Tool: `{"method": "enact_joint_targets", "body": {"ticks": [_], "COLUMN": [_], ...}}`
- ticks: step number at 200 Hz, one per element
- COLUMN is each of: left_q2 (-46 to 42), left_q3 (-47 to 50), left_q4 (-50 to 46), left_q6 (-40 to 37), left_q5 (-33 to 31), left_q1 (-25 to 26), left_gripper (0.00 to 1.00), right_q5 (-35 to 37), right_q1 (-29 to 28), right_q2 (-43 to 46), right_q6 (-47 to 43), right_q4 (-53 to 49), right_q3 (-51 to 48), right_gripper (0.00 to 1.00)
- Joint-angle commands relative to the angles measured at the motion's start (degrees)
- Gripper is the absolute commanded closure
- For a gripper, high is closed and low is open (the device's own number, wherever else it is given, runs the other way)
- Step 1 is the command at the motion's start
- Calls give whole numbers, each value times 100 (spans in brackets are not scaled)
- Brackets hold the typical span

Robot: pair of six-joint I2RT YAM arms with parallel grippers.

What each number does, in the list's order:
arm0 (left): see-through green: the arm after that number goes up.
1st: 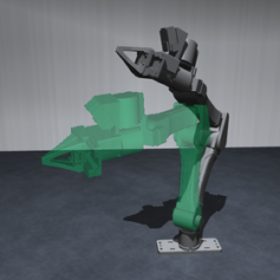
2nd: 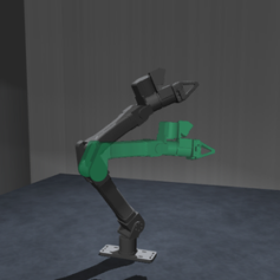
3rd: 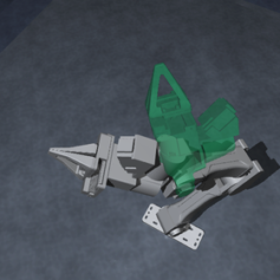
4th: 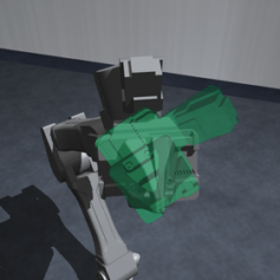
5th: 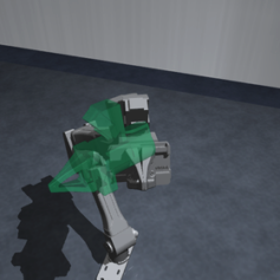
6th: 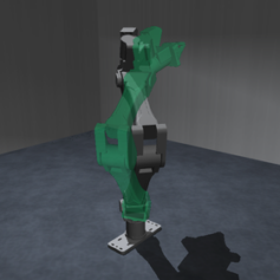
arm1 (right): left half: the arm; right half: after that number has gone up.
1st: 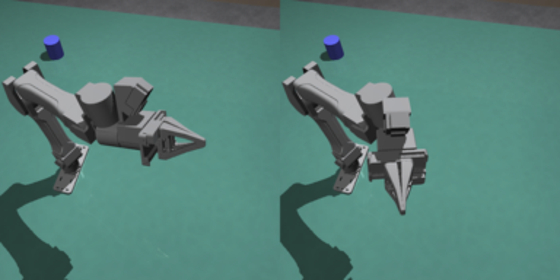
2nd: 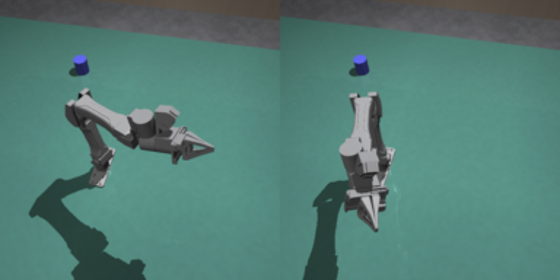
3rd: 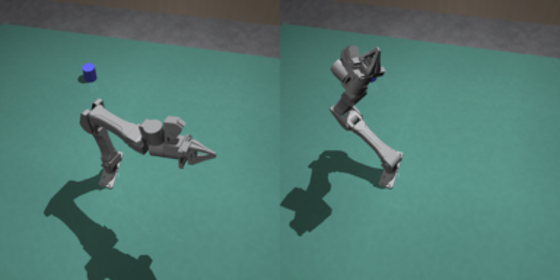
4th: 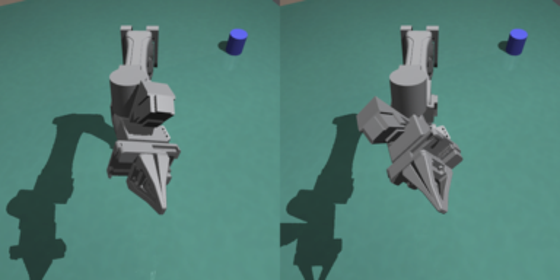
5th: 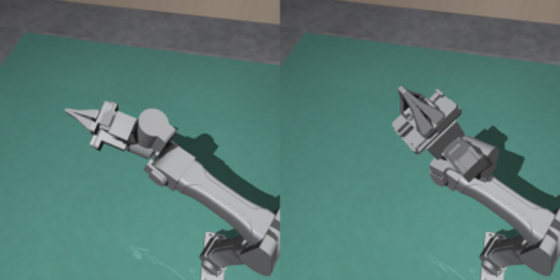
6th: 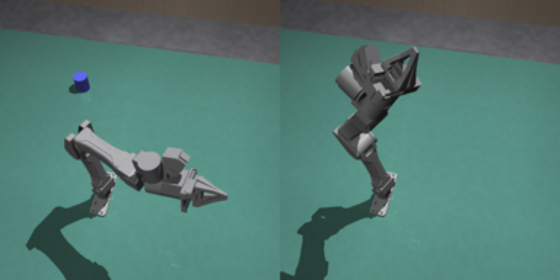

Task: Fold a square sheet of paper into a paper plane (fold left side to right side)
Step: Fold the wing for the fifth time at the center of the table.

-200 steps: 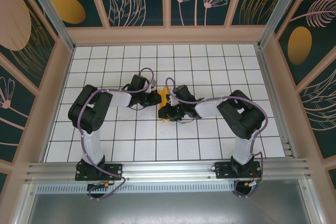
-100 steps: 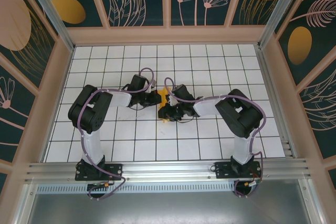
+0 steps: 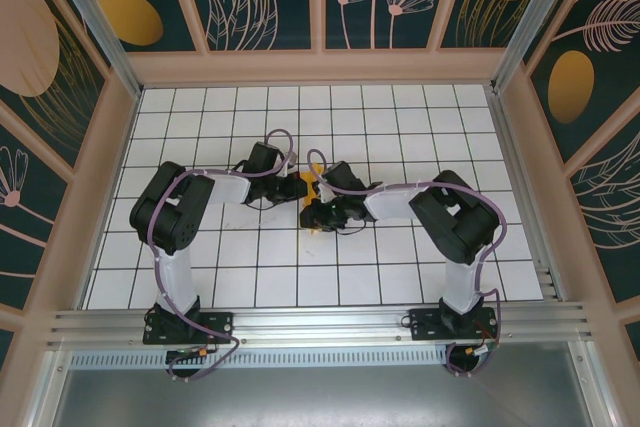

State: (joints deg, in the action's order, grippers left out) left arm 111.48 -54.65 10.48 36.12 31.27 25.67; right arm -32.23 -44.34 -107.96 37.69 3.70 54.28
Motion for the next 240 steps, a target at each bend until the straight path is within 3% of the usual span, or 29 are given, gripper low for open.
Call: {"method": "enact_joint_targets", "body": {"ticks": [1, 107, 157, 192, 240], "left_q2": [373, 378, 359, 348, 314], "left_q3": [41, 54, 74, 79, 82], "left_q4": [-232, -213, -189, -196, -226], "left_q6": [-17, -24, -26, -27, -27], "left_q5": [-672, -639, -595, -604, -639], "left_q1": [-132, -138, -133, -133, -133], "left_gripper": [98, 98, 98, 98, 98], "right_q5": [-72, -193, -437, 94, 496], "right_q1": [-288, -404, 663, 1120, 1130], "right_q2": [-14, 486, 1592, 1050, 86], "right_q6": [-144, -192, -192, -229, -15], "right_q4": [-973, -859, 69, 225, 259], "right_q3": [-133, -180, -500, 52, 957], "right_gripper": [73, 73, 72, 75, 81]}}
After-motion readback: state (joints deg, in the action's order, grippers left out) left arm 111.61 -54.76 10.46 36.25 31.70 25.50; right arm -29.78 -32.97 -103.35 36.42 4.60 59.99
